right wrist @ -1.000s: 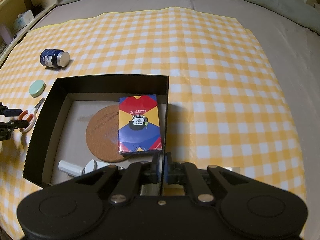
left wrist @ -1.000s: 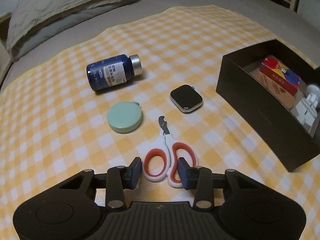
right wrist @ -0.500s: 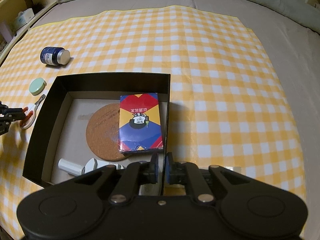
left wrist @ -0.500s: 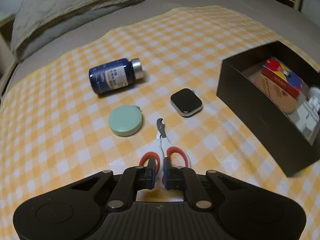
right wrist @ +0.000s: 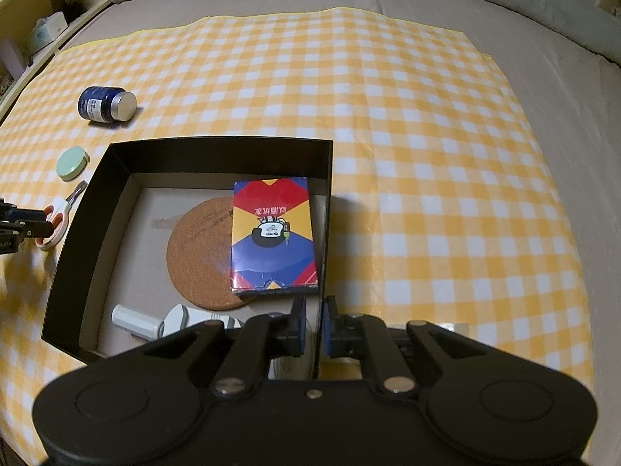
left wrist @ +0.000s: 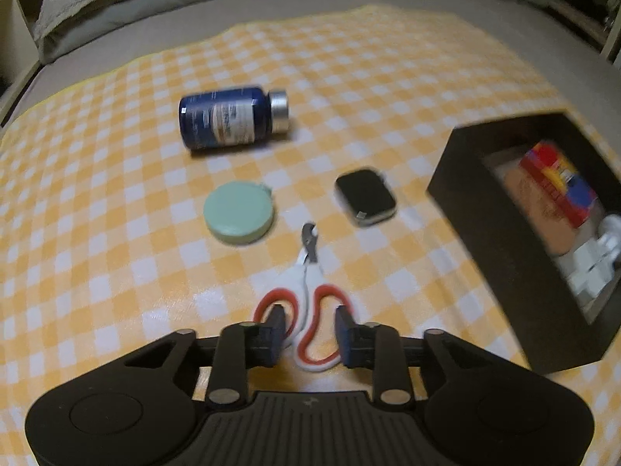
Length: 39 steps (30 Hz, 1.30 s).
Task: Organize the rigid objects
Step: 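Carry the scissors into the black box and release them on the coaster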
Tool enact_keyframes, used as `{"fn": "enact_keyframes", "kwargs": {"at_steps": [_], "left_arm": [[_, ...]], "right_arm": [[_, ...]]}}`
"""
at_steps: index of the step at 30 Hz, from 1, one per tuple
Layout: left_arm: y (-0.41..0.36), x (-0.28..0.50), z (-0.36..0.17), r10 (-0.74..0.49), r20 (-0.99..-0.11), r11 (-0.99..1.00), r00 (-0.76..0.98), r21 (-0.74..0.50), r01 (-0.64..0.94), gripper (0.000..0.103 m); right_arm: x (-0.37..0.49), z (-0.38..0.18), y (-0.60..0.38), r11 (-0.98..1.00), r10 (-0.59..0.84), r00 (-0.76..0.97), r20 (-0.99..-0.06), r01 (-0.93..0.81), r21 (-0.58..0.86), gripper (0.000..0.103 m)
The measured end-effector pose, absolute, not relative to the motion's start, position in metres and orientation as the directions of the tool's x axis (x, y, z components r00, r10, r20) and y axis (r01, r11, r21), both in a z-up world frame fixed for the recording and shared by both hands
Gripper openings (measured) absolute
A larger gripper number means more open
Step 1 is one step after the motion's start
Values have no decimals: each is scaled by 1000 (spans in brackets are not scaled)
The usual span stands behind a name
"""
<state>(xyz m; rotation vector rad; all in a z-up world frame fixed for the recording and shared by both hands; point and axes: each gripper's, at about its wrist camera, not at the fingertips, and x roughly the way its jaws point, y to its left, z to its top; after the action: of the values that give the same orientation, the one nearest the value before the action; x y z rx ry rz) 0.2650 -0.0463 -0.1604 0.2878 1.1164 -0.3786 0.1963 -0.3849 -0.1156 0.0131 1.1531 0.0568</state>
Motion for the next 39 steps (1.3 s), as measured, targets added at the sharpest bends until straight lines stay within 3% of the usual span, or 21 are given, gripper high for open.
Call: {"fn": "enact_keyframes", "kwargs": {"at_steps": [9, 14, 16, 25, 32, 39], "left_arm": [[-41, 274, -163, -162, -906, 897, 390, 30, 441, 30], [-53, 267, -168, -127, -888, 880, 443, 106, 464, 29], [-51, 270, -165, -151, -890, 894, 430, 62, 443, 19], [-38, 267, -135, -284, -848, 936, 447, -144, 321, 18], [-51, 254, -94, -439, -761, 891, 477, -300, 341, 18], [-97, 238, -86, -541, -726, 837, 424, -414, 359, 18]], "right_arm": [[197, -119, -382, 999, 49, 389, -920, -37, 38, 8], [198, -122, -380, 999, 42, 380, -924, -42, 29, 8], [199, -121, -380, 999, 42, 387, -921, -41, 28, 8], [202, -118, -383, 999, 33, 391, -920, -38, 20, 4], [200, -118, -383, 1000, 15, 392, -920, -28, 5, 4], [200, -120, -378, 999, -6, 394, -919, -33, -21, 4]]}}
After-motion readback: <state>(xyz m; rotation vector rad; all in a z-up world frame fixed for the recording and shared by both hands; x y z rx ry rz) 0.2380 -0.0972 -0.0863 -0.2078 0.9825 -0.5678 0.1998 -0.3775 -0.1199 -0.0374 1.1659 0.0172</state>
